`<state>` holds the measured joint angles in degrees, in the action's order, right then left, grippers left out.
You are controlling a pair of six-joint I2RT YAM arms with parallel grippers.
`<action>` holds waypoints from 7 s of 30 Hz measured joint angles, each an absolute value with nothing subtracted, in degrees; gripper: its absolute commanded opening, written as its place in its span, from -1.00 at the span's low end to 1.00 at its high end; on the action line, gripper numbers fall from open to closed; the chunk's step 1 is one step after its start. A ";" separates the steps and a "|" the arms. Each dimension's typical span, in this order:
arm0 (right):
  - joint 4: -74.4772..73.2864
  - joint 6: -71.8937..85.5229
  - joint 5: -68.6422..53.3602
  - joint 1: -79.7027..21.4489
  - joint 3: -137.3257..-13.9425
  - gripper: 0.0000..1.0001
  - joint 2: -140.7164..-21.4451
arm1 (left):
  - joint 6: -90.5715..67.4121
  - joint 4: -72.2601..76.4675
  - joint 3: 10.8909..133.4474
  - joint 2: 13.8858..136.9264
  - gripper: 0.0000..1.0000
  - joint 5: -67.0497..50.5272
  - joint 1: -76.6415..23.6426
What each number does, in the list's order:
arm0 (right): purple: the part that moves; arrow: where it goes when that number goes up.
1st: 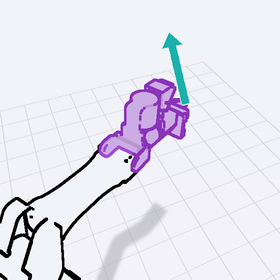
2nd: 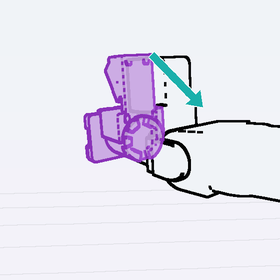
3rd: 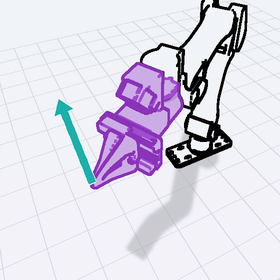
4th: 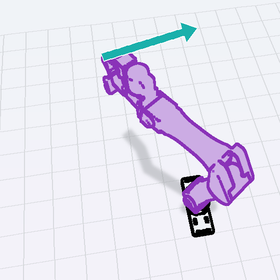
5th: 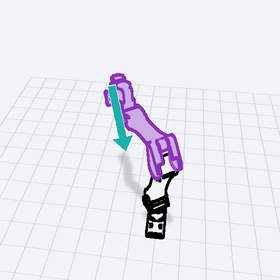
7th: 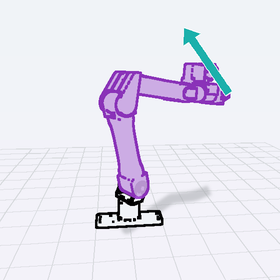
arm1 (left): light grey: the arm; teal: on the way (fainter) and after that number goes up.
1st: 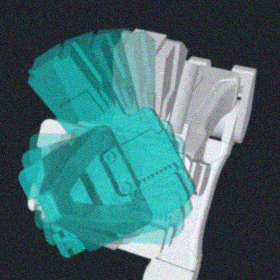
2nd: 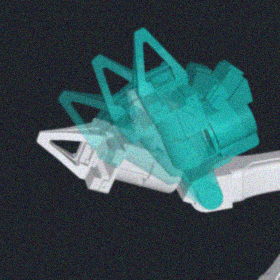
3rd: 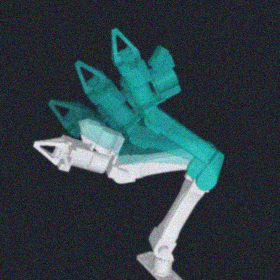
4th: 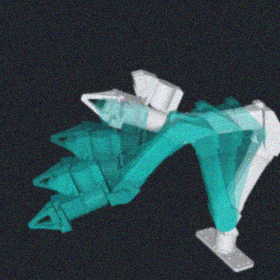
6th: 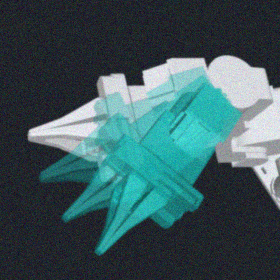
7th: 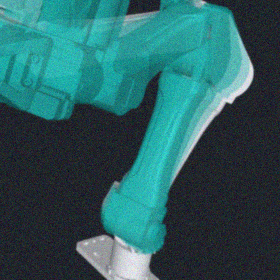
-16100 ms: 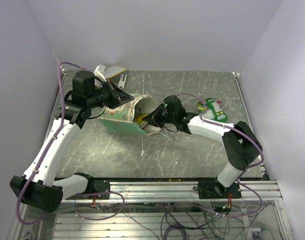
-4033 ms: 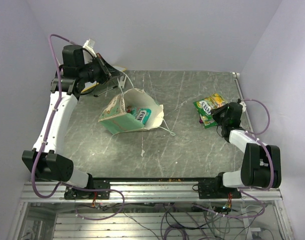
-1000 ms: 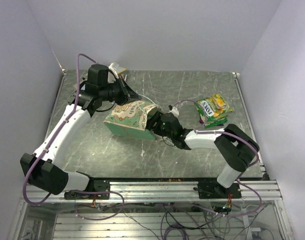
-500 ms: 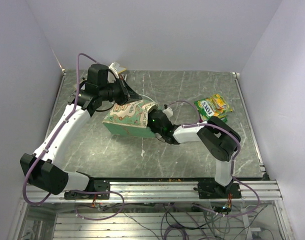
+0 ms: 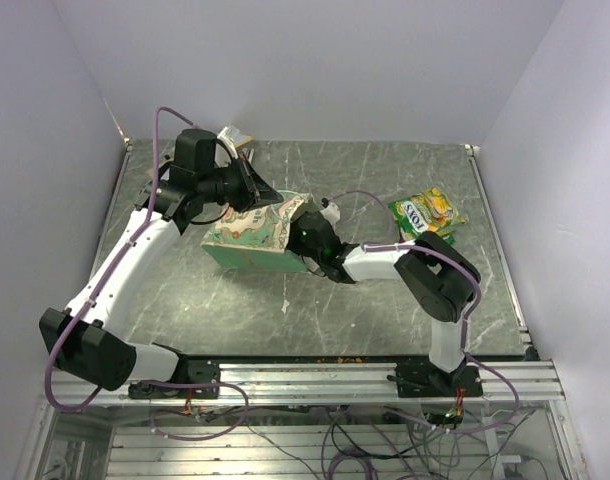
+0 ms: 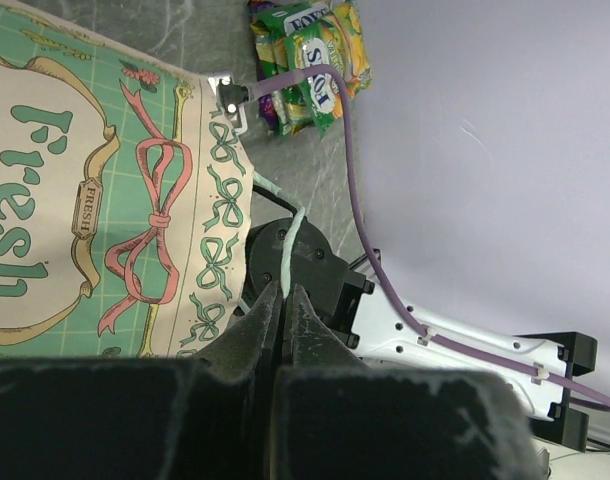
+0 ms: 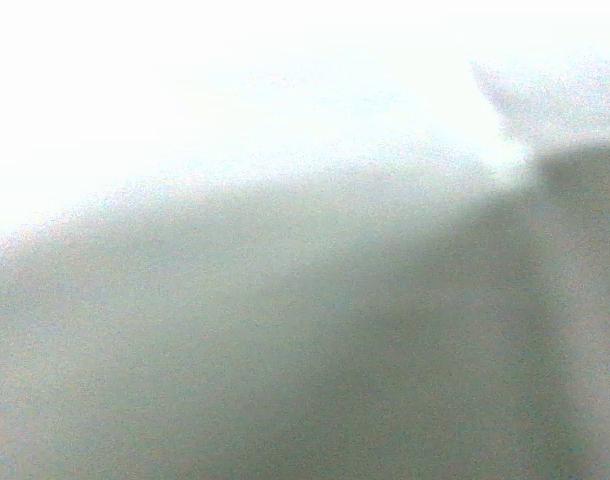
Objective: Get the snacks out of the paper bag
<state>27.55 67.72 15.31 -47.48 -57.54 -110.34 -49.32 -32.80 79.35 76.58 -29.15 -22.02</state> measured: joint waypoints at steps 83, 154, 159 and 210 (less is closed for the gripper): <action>-40.60 66.94 18.00 -13.30 -40.51 0.47 -62.48 | -49.04 -25.65 75.24 75.59 -0.86 -32.62 -16.43; 56.01 43.72 15.97 -53.60 -43.62 0.38 -110.41 | -49.08 -33.12 79.00 74.04 -0.86 -27.24 -24.60; 68.07 31.35 6.90 -53.60 -43.72 0.57 -114.63 | -46.52 -35.33 81.87 74.04 -0.86 -25.69 -24.62; 74.98 -6.39 8.45 -53.23 -59.16 -1.00 -129.60 | -42.44 -46.48 81.67 66.54 -0.86 -15.05 -19.09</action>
